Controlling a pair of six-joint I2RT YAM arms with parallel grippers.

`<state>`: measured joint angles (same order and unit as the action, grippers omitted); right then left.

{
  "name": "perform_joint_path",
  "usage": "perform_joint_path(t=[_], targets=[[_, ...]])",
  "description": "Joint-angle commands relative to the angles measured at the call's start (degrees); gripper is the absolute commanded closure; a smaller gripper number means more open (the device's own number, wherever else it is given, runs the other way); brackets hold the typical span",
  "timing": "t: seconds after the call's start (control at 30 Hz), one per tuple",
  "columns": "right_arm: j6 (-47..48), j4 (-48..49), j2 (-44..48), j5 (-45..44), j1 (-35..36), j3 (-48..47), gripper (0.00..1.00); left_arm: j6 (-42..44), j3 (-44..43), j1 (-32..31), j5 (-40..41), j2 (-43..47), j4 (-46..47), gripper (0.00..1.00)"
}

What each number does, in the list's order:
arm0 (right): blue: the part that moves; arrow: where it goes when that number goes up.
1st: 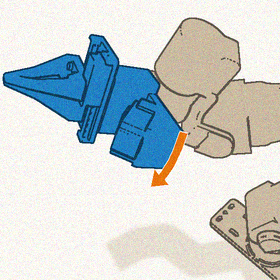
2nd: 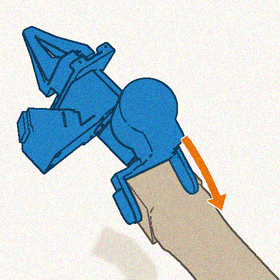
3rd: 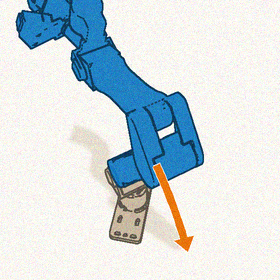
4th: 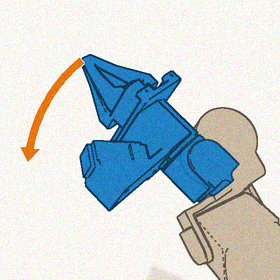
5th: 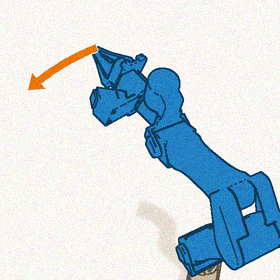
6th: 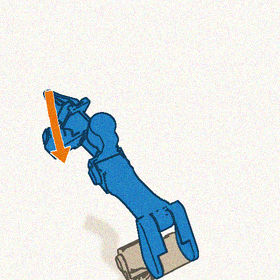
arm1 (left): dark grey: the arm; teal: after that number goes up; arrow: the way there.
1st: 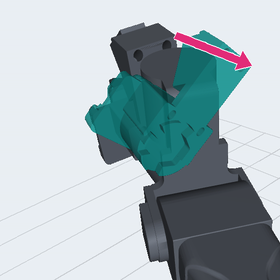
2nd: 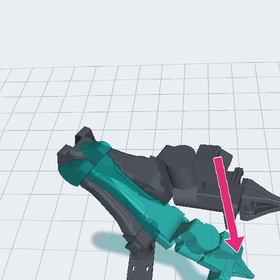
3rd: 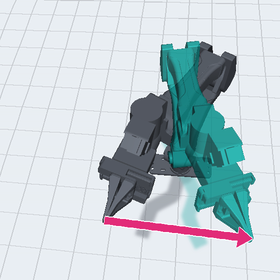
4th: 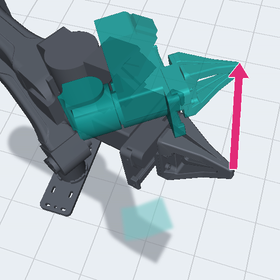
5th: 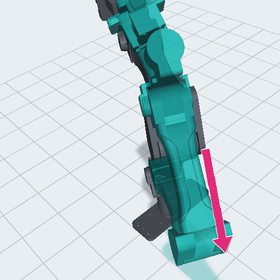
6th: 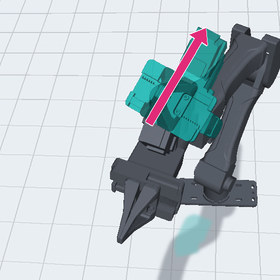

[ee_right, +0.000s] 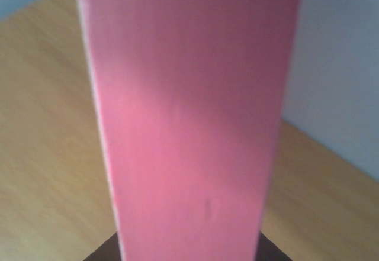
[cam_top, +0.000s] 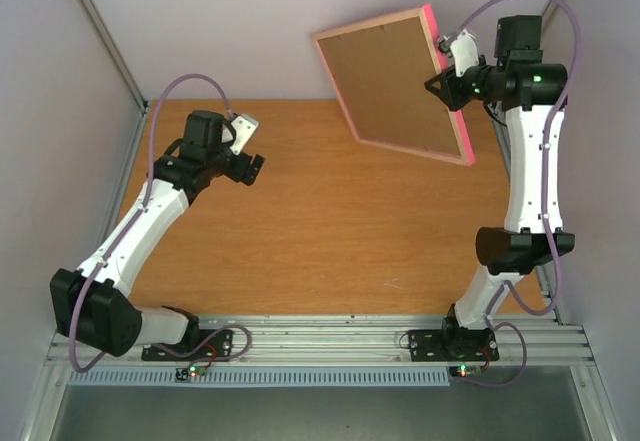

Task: Put the photo into the frame

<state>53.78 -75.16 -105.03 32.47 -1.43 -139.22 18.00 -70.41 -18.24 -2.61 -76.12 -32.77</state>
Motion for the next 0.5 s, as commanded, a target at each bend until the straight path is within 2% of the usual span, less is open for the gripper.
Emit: perform_joint_path(t=[0.0,0.1,0.27,0.47], targets=[[13.17,16.27,6.71,-7.48,5.92,6.57,0.99,-3.19,-2.04,3.50,2.08,-1.17,3.16,0.01],[20.56,24.48,12.20,-14.33,11.79,18.25,0.99,-5.19,-2.96,6.27,1.72,-1.76,3.21,0.01],[35.57,41.23,21.41,-24.47,22.52,44.81,0.99,-6.55,-3.68,8.89,0.76,-1.70,3.20,0.01],[38.62,48.65,29.41,-26.23,31.66,63.80,0.99,-6.01,-4.01,11.42,1.03,-0.91,3.07,0.01]])
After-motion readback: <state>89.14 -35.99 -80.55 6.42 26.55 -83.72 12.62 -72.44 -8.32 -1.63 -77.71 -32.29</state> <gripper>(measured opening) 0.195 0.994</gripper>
